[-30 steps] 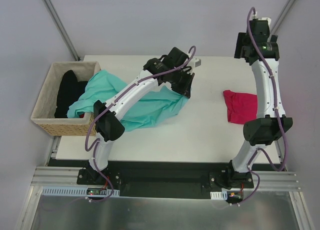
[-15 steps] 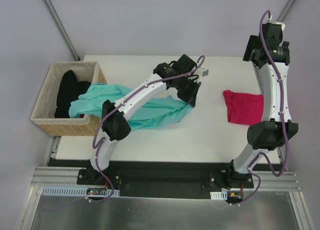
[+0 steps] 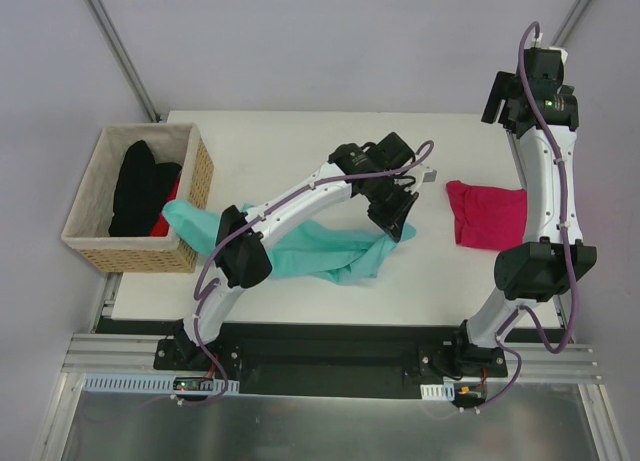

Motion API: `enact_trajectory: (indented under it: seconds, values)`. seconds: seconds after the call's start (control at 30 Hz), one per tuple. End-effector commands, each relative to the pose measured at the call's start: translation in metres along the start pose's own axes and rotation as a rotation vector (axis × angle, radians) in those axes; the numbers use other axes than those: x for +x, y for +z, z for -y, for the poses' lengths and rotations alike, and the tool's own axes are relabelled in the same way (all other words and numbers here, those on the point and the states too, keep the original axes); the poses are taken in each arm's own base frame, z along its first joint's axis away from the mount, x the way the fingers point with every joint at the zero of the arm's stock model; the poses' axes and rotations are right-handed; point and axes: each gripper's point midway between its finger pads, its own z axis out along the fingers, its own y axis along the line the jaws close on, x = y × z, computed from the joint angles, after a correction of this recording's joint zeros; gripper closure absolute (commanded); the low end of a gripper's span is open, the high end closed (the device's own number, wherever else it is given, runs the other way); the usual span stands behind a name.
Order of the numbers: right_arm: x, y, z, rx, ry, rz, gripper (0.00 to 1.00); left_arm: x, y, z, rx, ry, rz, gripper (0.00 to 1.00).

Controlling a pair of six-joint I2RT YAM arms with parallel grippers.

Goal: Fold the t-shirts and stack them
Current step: Move the tshirt to the center of the board

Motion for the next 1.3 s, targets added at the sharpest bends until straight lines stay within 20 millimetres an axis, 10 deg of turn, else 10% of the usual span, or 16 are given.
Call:
enact_trajectory:
  seconds: [0.0,0.1,0.3,0.5,0.93,1.27]
  values:
    - [-0.013,-0.016,0.002,-0.023,0.036,0.053,0.04,-0.003,-0.01,0.01,0.027,0.036,0.01,1.0]
    - [-0.014,-0.018,0.002,-0.031,0.036,0.057,0.04,-0.001,-0.01,0.005,-0.002,0.039,0.007,1.0]
    - [-0.015,-0.018,-0.002,-0.049,0.04,0.057,0.04,-0.001,-0.011,-0.003,-0.044,0.044,0.013,0.61]
    - [-0.019,-0.022,-0.002,-0.053,0.043,0.064,0.04,0.001,-0.016,-0.025,-0.143,0.025,0.021,0.44]
    - [0.02,-0.017,-0.025,-0.086,0.018,-0.018,0.04,-0.004,-0.07,-0.146,-0.411,-0.312,0.128,0.44]
    - [0.073,-0.014,-0.071,-0.159,-0.054,-0.12,0.04,0.026,-0.092,-0.196,-0.545,-0.493,0.128,0.41]
